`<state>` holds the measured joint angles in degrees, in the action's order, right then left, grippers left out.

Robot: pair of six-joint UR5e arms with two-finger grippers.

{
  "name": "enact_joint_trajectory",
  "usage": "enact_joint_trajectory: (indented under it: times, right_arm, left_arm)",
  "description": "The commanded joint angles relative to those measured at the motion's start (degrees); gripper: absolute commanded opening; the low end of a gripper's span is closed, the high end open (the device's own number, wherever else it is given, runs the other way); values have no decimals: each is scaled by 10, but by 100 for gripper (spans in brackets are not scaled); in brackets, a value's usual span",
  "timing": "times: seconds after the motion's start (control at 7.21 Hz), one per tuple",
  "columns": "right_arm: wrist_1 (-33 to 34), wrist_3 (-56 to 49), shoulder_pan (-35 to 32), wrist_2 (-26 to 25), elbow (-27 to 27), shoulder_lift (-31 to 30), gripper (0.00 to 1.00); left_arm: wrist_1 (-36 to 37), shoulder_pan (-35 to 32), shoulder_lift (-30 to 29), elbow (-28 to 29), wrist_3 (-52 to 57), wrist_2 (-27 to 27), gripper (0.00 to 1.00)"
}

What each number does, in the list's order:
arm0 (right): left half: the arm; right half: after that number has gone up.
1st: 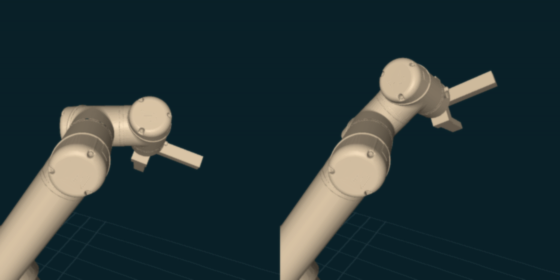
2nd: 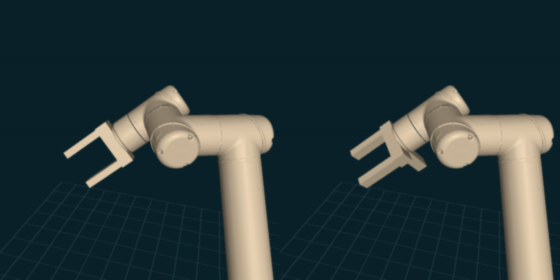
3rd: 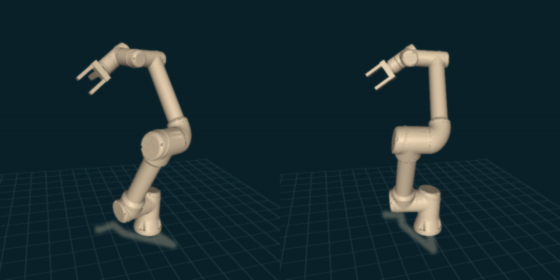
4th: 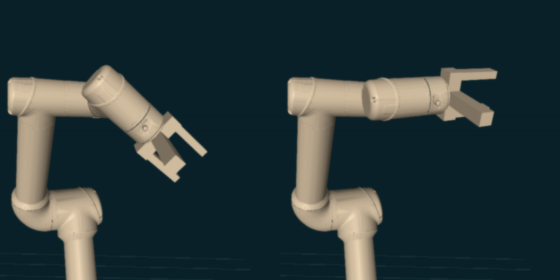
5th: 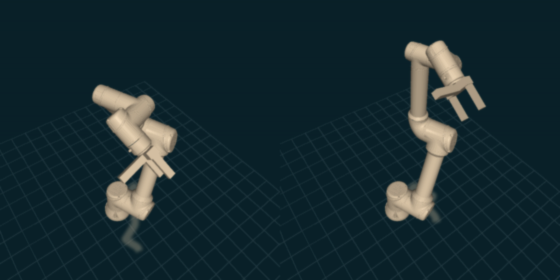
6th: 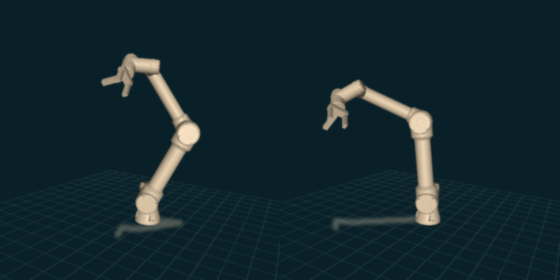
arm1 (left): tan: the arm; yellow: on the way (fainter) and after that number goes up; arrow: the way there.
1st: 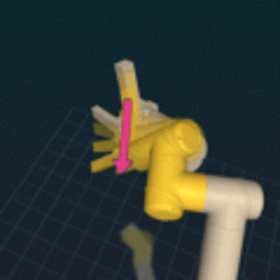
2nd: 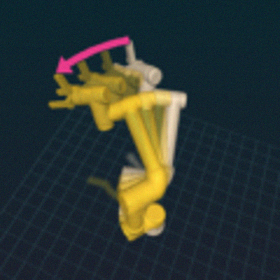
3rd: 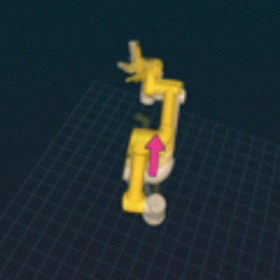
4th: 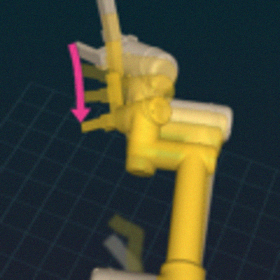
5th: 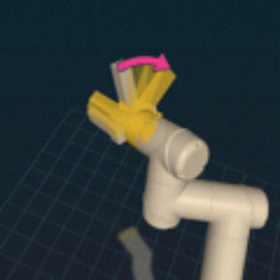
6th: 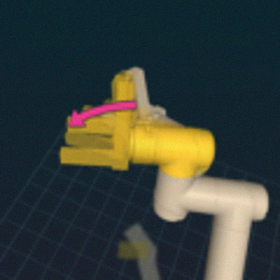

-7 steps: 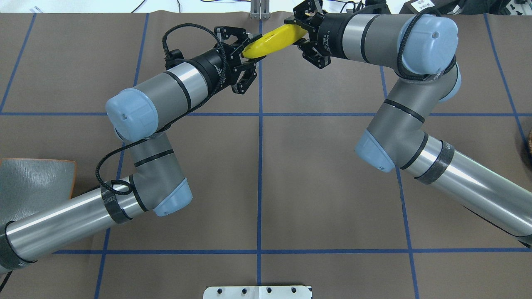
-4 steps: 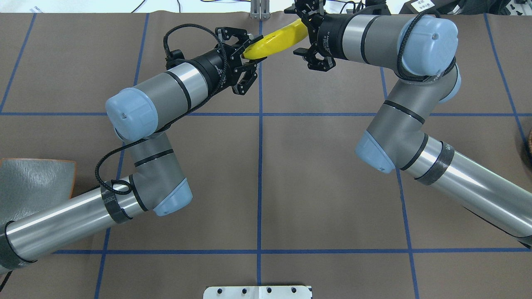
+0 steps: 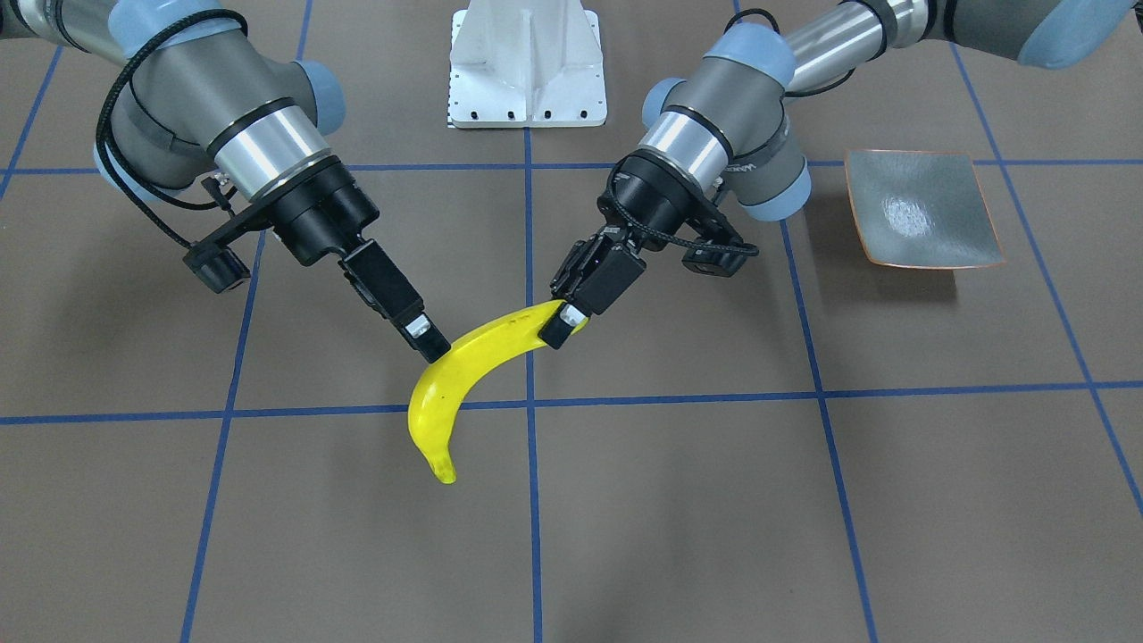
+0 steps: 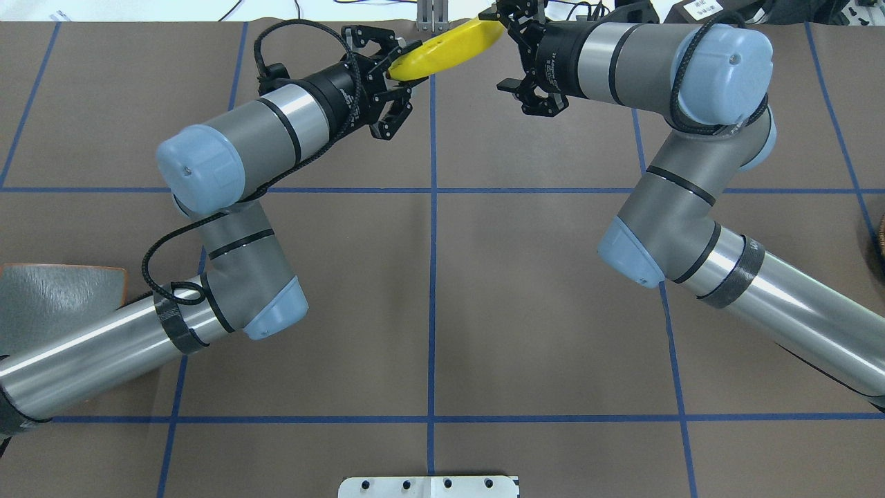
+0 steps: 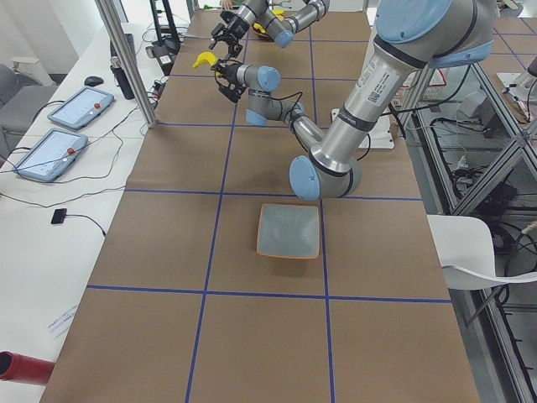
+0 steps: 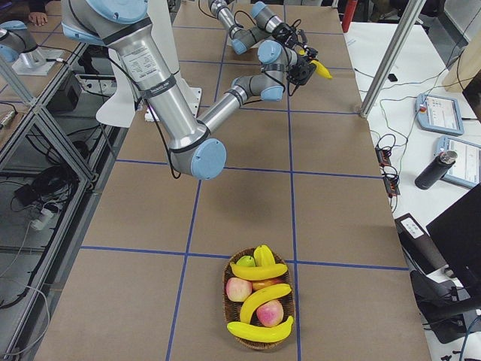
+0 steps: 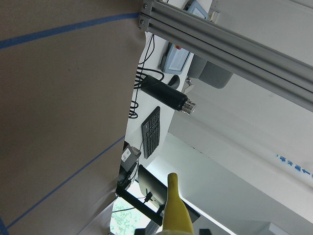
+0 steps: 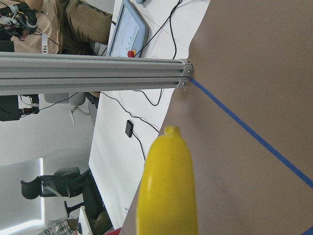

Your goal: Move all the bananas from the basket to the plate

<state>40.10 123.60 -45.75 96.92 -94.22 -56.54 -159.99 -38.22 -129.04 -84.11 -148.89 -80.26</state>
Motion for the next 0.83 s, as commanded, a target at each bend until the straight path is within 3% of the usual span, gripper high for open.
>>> enact_joint_trajectory:
  times: [0.0,0.28,0.42,0.56,0.69]
  right_arm:
    - [68,-91,-42,50,-17,-17,99]
    - [221,-278,-63,54,-44,-28,99]
    - [288,-375,-72,55,-44,-34,99]
    - [350,-462,-86,72,-43,-38,99]
    - [402,-530,-114,111,-43,-38,99]
  left_arm:
    - [35,-47,24,-2,97,-38,0]
    - [147,-82,26,-28,280,-69,0]
    - [240,-98,33,-58,376,-96,0]
    - [379,-123,33,-109,496,-136,0]
    - [459,-139,34,-138,603,-146,0]
